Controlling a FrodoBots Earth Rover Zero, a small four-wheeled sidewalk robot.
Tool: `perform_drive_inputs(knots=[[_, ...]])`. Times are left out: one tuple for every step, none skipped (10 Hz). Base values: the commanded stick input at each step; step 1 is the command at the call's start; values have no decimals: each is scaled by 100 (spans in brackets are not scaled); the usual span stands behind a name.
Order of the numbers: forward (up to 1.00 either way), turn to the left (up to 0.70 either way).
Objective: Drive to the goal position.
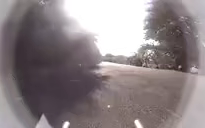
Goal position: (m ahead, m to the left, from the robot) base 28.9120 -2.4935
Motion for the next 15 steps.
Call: perform_drive_inputs(knots=[[70,0],[70,0],[70,0],[70,0],[70,0],[70,0],[70,-1],[70,-3],[70,-5],[70,-23],[70,-24],[70,-6],[70,-4],[70,-1],[70,0]])
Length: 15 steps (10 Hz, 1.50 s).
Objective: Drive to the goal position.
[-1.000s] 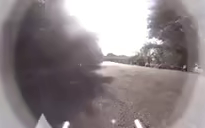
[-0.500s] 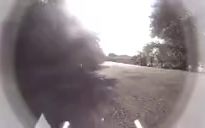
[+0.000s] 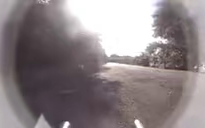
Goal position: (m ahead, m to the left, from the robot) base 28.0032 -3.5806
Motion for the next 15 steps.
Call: perform_drive_inputs(knots=[[70,0],[70,0],[70,0],[70,0],[70,0],[70,0],[70,0],[70,0],[70,0],[70,-22],[70,-28],[70,-34],[70,-35],[70,-35],[70,0]])
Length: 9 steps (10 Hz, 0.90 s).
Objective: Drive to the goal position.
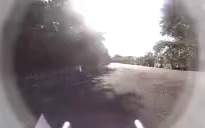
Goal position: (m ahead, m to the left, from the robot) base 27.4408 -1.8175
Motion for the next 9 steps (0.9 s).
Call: perform_drive_inputs(knots=[[70,0],[70,0],[70,0],[70,0],[70,0],[70,0],[70,0],[70,0],[70,0]])
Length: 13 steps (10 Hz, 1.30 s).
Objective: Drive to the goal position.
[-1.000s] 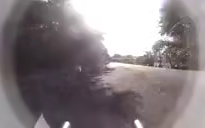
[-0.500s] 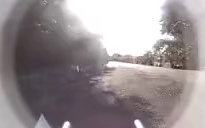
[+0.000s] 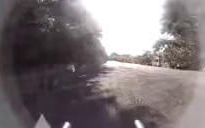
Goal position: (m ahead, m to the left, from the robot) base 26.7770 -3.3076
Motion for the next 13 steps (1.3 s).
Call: perform_drive_inputs(knots=[[70,0],[70,0],[70,0],[70,0],[70,0],[70,0],[70,-5],[70,-11],[70,-35],[70,-35],[70,-35],[70,-35],[70,-35]])
